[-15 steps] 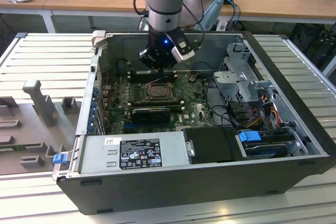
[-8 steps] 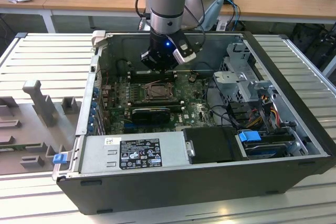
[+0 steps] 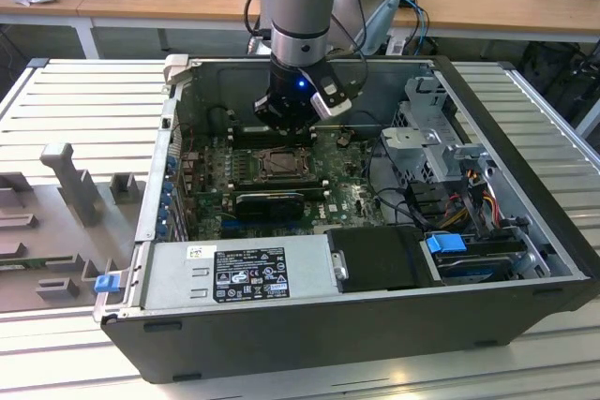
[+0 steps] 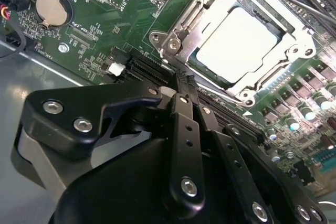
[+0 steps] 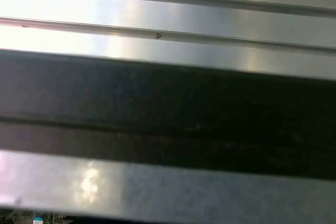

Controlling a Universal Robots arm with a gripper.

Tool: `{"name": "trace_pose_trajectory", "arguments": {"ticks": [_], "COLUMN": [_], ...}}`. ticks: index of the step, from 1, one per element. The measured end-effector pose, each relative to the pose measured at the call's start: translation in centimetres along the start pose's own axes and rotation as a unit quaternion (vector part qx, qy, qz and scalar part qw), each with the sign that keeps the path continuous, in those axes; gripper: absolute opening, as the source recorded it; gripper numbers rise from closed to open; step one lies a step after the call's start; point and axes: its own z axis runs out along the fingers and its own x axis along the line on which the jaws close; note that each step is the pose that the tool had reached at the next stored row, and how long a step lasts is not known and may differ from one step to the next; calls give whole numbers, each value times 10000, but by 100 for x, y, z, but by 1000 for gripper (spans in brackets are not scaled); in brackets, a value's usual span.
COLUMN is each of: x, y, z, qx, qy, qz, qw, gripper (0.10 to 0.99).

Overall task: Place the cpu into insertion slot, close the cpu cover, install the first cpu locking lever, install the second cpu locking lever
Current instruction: 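Install the first cpu locking lever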

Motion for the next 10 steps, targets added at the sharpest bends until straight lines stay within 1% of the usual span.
{"name": "trace_pose_trajectory", "arguments": {"ticks": [7, 10], "x": [-3, -4], "y": [-2, -3], "z": [20, 31], "qx": [63, 73], "qy": [7, 6], "qz": [0, 0], "qw": [10000, 10000], "gripper": [106, 106]}}
